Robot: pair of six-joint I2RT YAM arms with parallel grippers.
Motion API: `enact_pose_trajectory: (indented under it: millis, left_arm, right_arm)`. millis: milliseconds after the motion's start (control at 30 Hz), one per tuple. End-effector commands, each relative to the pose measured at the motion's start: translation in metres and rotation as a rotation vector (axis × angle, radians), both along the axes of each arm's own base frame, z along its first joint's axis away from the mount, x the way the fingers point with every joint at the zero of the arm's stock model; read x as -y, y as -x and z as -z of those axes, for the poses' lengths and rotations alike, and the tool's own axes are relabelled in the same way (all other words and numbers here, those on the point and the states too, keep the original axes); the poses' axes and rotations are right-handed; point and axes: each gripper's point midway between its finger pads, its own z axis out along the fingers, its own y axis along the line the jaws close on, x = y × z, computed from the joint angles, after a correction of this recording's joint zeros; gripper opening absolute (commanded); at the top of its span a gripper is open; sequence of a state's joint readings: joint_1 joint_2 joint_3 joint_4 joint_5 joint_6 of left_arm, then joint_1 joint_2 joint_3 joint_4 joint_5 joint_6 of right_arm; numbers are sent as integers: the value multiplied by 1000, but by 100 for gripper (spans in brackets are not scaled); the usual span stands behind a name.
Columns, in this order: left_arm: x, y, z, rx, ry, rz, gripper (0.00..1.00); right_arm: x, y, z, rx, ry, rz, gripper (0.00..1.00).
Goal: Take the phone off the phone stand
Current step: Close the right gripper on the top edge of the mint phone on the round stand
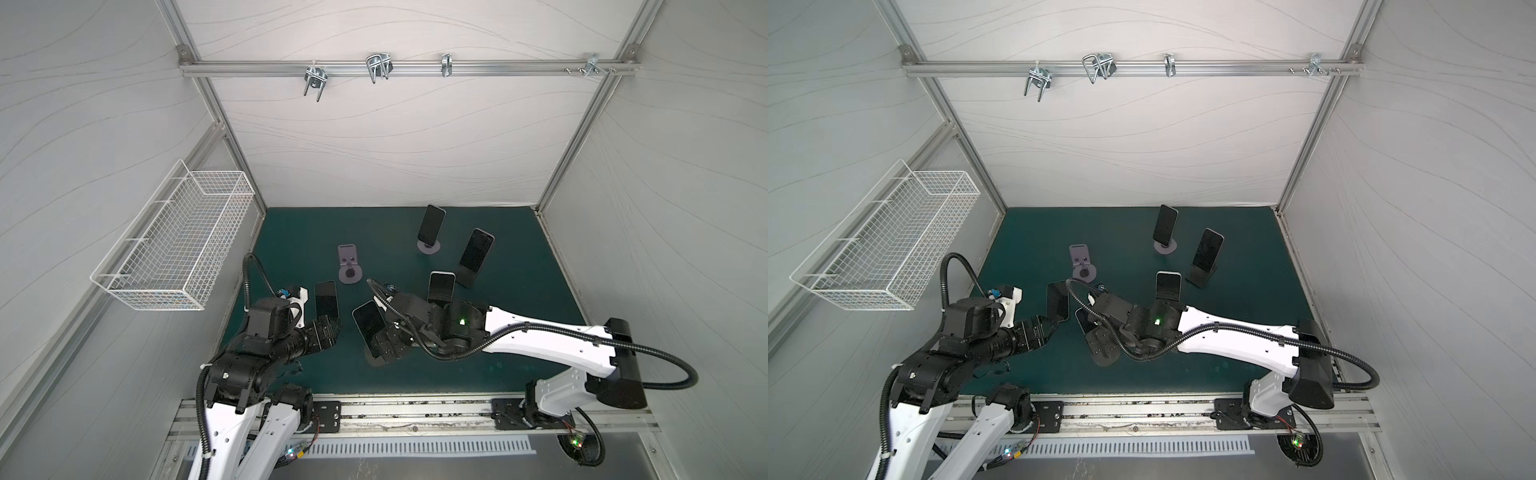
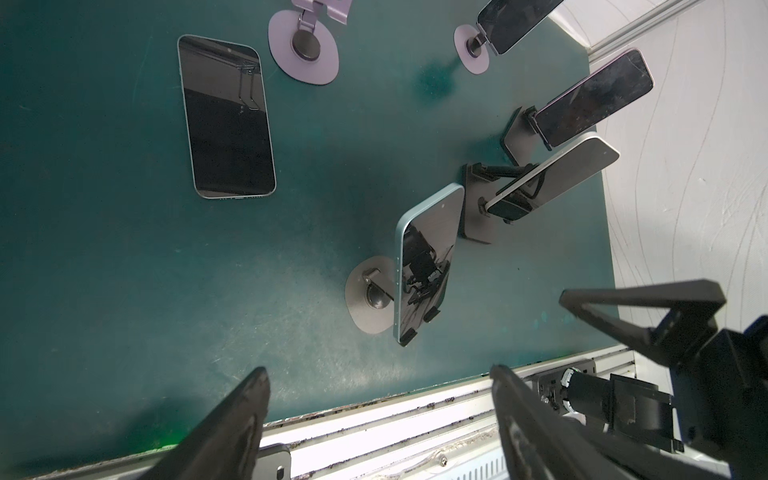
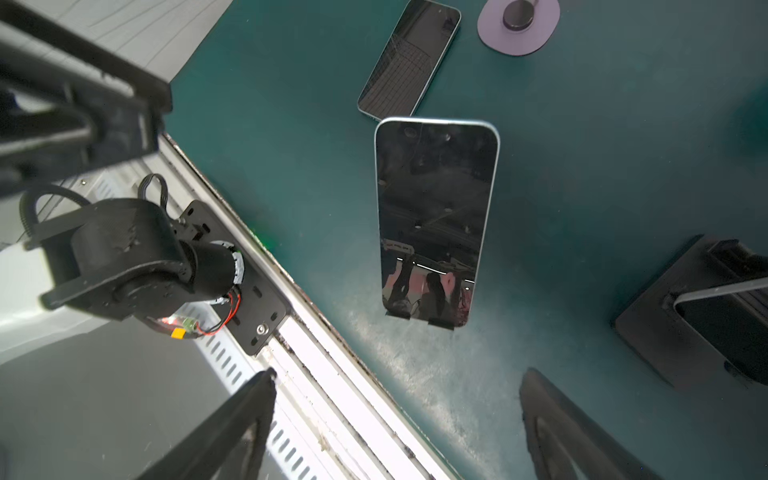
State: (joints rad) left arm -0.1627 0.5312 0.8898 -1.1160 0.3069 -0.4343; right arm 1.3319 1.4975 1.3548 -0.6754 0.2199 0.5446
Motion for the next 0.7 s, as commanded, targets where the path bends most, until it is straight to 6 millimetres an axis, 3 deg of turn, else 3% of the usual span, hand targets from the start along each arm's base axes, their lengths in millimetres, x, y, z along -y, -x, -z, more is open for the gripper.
enact_pose_trajectory:
  millis: [0, 133, 667]
  left_arm:
    - [5, -2, -7, 55, 21, 21, 85]
    - [8, -2, -7, 75, 32, 35, 85]
    - [8, -2, -1, 74, 56, 11, 85]
  right_arm:
    - [-9, -11, -5, 29, -10, 4, 95]
    - [-16, -19, 3, 21, 6, 5, 99]
    - [-40, -31, 26, 6, 49, -11, 99]
